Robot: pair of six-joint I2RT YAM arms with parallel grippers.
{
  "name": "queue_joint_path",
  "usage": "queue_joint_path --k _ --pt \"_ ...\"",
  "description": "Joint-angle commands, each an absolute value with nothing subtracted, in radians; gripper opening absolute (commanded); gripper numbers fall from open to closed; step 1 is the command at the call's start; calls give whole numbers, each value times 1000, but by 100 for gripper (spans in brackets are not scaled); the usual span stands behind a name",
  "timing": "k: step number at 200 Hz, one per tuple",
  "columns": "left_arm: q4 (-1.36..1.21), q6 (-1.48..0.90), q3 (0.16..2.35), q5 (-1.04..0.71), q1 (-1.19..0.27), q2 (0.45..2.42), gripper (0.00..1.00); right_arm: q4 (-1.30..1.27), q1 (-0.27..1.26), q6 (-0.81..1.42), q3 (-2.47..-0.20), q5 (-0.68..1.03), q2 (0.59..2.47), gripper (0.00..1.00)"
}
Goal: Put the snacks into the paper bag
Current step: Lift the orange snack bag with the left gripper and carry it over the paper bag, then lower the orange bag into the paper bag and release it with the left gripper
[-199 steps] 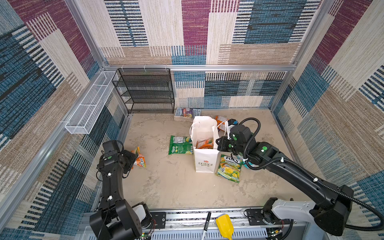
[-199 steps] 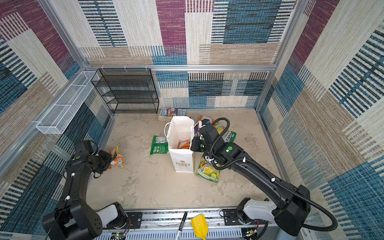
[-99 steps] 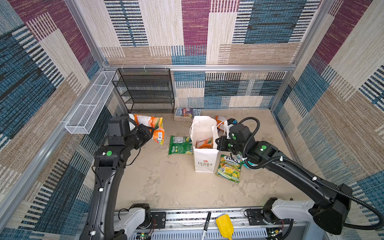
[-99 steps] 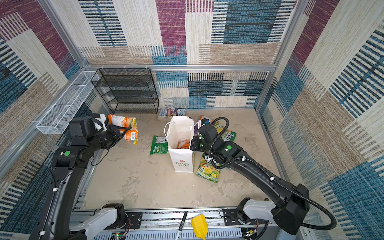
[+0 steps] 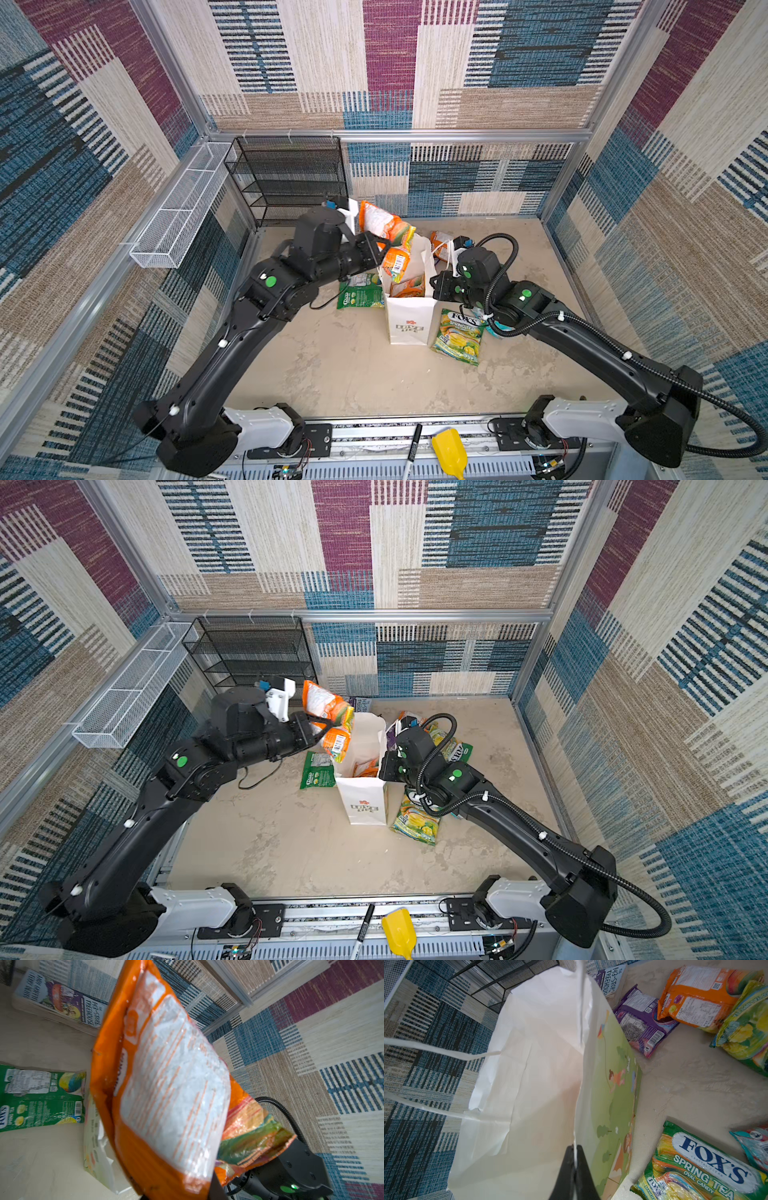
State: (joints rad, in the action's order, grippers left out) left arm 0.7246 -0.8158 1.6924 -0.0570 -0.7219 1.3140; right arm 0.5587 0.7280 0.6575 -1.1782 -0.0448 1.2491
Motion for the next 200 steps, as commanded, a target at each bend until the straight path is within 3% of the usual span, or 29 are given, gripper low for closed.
queue_joint_path --k 1,94,127,200 --pt "612 -860 1699 17 -789 1376 21 558 729 667 -1187 -41 1246 0" --pt "709 -824 1668 199 -816 1521 21 561 728 681 -1173 -56 1229 0" --pt "746 -802 1666 192 -819 1567 21 566 729 686 -1180 -72 1224 0" --pt "917 -733 1793 278 -882 1698 25 543 729 698 -1164 -65 1226 0"
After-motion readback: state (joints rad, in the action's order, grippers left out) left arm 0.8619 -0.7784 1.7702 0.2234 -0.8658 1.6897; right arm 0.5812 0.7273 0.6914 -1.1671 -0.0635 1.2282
